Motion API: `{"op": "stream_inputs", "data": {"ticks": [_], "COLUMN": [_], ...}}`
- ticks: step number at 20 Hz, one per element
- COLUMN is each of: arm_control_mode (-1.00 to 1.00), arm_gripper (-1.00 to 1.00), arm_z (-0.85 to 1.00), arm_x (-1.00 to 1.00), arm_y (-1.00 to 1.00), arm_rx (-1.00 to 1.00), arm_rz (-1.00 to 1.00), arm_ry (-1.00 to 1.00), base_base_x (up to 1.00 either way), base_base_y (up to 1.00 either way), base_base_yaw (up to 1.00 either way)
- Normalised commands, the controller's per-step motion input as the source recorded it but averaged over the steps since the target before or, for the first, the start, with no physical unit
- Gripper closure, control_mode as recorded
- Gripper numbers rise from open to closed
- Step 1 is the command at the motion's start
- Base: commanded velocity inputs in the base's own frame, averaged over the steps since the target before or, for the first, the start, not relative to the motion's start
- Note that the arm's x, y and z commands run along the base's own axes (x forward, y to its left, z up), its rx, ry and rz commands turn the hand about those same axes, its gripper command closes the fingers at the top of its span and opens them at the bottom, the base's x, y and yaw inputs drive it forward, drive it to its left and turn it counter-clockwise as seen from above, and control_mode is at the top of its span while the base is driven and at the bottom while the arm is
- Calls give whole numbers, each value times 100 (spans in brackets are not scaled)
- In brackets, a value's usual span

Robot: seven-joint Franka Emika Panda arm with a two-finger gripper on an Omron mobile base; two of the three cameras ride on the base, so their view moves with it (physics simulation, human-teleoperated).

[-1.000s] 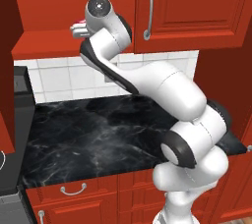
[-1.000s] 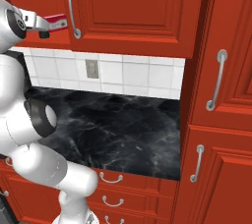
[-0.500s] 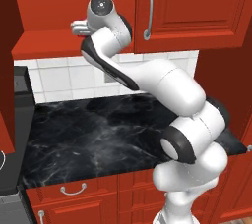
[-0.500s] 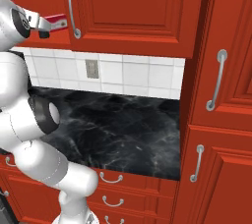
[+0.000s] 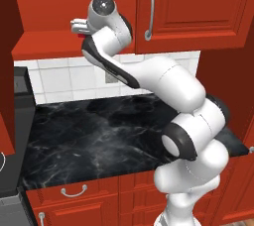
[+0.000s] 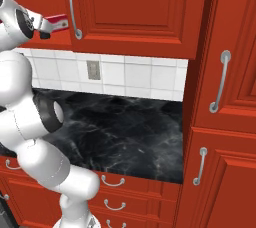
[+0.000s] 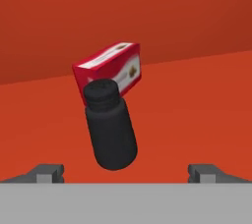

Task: The dining table condiment station is running low on shaker. Refill the condiment station by opening the cabinet and taking the shaker from the cabinet and placing it on the dining table.

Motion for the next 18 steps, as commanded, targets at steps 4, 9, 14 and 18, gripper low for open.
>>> {"op": "stream_inputs", "data": {"ticks": [4,9,14,18], "arm_control_mode": [-100,-100,-100,-100], "arm_gripper": [-100,-100,-100,-100], "arm_z": [0,0,0,0], "arm_x": [4,11,13,15], "arm_y": [25,11,0,0], "arm_rx": [0,0,0,0], "arm_rz": [0,0,0,0], "arm_ry": [0,0,0,0], "base_base_x": [0,0,0,0], "base_base_y": [0,0,0,0], "base_base_yaw": [0,0,0,0]}}
